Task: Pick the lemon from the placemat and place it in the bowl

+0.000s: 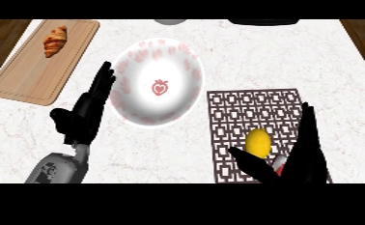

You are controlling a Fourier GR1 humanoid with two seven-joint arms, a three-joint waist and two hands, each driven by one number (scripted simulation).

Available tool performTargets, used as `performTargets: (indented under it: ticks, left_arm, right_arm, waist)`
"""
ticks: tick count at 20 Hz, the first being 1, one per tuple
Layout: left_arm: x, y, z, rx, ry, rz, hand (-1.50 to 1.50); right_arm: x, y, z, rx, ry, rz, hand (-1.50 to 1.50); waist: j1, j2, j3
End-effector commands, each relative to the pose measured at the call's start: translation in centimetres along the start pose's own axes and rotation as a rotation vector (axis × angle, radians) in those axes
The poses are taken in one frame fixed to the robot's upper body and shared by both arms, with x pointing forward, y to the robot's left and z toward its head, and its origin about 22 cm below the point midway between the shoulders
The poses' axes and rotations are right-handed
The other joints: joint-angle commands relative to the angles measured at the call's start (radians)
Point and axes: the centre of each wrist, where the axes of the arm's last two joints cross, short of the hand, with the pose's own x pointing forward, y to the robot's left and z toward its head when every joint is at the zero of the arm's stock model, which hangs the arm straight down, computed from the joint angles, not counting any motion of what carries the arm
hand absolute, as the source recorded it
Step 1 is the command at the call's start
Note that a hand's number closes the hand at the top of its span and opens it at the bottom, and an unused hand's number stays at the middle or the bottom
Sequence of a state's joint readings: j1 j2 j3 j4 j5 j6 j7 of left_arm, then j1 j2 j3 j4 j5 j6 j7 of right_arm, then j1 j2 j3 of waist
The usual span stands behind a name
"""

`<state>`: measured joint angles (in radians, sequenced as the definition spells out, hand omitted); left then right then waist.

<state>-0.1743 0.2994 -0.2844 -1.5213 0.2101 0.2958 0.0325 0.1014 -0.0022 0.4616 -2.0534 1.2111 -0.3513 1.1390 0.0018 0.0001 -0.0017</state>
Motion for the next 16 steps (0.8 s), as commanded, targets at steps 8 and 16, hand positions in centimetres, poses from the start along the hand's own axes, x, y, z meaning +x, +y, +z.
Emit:
performTargets:
  ticks: [8,16]
  left_arm:
    - [-0.4,-0.6,0.1,0.01,0.006,0.008,0.0]
    - [-1.6,0.0,-0.1,0.007,0.017,0.001,0.0]
  right_arm:
    - [0.8,0.0,0.2,0.088,0.137,-0.009,-1.5]
    - [-0.2,-0.3,2.2,0.09,0.062,-0.14,-1.5]
  waist:
    - [-0.003,0.0,0.002]
    - [-0.005,-0.001,0.002]
